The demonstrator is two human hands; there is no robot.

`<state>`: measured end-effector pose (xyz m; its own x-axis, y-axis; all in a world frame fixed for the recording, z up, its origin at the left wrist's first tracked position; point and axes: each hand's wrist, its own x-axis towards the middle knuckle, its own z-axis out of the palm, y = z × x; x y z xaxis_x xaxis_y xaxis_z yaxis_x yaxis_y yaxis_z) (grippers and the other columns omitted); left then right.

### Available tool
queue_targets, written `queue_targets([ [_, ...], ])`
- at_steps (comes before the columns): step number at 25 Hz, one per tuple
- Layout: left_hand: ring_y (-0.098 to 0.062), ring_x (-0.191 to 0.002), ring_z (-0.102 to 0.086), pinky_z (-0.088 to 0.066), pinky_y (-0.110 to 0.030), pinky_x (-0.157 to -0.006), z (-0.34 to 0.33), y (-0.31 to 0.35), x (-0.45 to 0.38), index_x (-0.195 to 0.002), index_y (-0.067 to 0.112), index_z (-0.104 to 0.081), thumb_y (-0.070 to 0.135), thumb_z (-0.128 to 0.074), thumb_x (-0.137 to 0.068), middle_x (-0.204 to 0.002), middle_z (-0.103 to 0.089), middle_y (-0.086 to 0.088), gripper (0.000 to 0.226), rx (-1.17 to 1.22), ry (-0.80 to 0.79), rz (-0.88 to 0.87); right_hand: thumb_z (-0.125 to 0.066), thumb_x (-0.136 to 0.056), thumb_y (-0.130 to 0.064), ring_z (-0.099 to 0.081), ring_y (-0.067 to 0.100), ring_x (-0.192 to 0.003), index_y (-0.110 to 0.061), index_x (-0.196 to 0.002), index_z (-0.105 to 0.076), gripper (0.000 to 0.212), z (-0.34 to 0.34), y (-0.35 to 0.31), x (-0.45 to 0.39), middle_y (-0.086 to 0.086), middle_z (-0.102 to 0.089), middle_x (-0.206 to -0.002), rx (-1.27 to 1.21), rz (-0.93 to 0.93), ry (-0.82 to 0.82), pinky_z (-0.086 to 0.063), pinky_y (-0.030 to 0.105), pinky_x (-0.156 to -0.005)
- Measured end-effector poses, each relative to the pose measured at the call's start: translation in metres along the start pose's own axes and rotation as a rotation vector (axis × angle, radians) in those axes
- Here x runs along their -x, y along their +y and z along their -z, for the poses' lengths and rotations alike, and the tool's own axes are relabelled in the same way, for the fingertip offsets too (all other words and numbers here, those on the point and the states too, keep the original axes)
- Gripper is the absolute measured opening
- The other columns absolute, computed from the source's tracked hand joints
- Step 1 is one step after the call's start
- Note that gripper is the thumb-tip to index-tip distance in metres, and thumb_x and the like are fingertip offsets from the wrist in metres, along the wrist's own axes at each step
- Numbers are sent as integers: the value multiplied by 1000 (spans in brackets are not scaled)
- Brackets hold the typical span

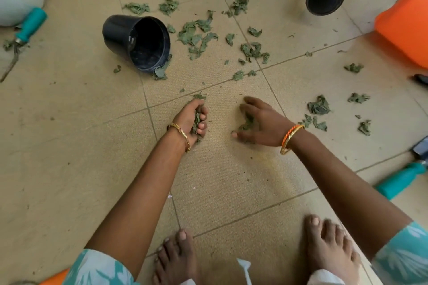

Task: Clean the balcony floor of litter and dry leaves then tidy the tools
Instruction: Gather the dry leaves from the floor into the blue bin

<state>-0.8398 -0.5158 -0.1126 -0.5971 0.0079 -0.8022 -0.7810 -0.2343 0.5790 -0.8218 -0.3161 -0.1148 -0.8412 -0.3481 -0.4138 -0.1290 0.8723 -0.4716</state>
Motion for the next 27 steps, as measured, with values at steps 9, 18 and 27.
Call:
queue_targets([
  [9,-10,-41,-48,-28,-12,-33,-13,-12,12,-49,17,-32,17,-46,-89,-66,-64,-5,42,15,-8,57,-71,-72,9,-66,32,-80,-3,-86,-74,19,-44,8,16,12,-71,-88,-46,284,517,-53,33,-72],
  [18,-11,-42,-53,-39,-18,-40,-23,-20,20,-70,14,-53,29,-43,-97,-49,-55,2,33,-46,1,23,-57,-77,2,-63,30,-71,-21,-140,-41,69,-22,-60,-5,13,-68,-83,-21,251,475,-52,35,-59],
  [27,-9,-34,-26,-20,-13,-35,40,-4,11,-56,17,-44,40,-54,-90,-52,-39,4,43,41,246,-76,-48,-77,-33,-44,30,-122,-10,-133,-47,60,-4,-86,-69,15,-50,-131,-37,466,185,-39,41,-101],
])
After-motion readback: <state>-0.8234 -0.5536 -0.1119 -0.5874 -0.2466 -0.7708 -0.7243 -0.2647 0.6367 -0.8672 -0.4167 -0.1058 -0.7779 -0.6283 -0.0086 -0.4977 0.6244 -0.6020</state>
